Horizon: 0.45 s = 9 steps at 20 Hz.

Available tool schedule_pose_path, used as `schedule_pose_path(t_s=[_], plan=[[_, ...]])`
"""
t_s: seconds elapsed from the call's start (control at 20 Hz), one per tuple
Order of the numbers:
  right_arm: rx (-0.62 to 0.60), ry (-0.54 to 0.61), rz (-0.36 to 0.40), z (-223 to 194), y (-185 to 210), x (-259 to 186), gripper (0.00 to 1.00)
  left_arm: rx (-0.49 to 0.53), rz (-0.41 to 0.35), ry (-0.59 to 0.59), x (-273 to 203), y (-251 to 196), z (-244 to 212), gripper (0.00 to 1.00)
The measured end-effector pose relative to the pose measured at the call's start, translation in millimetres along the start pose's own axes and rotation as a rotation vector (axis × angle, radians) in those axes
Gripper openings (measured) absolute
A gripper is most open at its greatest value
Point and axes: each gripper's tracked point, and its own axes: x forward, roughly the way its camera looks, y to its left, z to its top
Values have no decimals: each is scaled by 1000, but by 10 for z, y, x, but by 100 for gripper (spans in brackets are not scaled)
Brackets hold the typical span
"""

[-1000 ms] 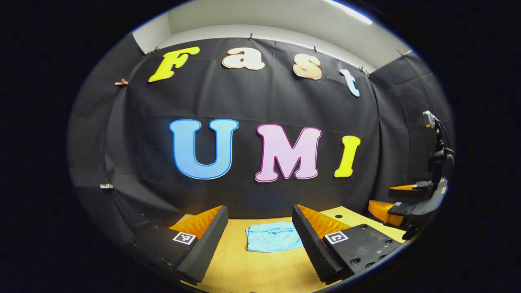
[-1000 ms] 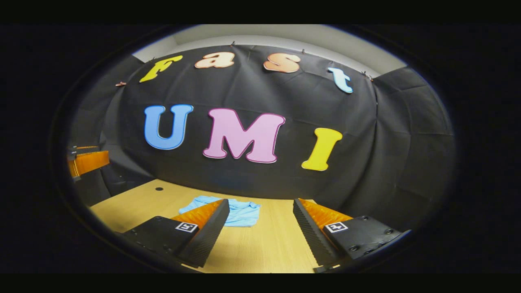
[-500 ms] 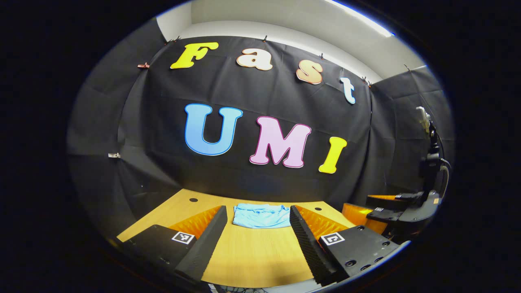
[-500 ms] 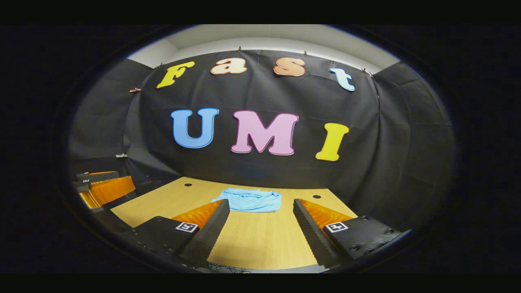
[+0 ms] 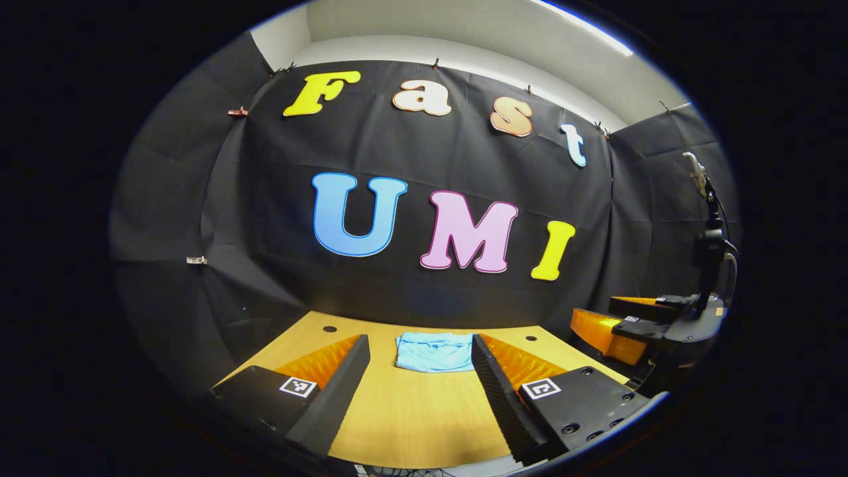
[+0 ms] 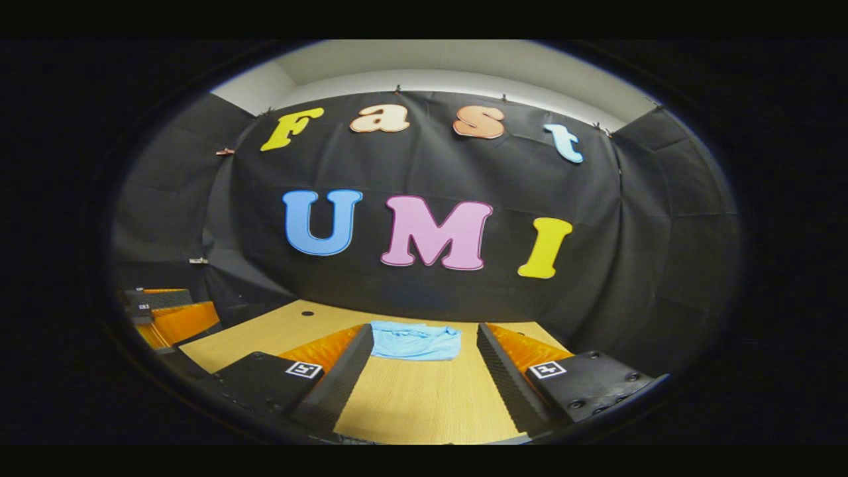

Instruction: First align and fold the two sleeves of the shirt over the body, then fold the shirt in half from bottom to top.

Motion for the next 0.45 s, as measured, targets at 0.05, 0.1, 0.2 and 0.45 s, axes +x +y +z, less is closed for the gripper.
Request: schedule_pose_path(t_s=[0.05, 0.1, 0.2, 0.45], plan=[[-5, -6, 14, 14, 55, 13, 96, 6, 8, 7, -11, 27, -5, 97], [-11, -7, 29, 36, 108, 35, 96, 12, 25, 7, -9, 36, -2, 97], [-18, 2, 48, 59, 173, 63, 96, 15, 44, 16, -21, 41, -6, 96], [-28, 10, 88, 69, 248, 69, 96, 32, 98, 17, -132, 99, 90, 96]])
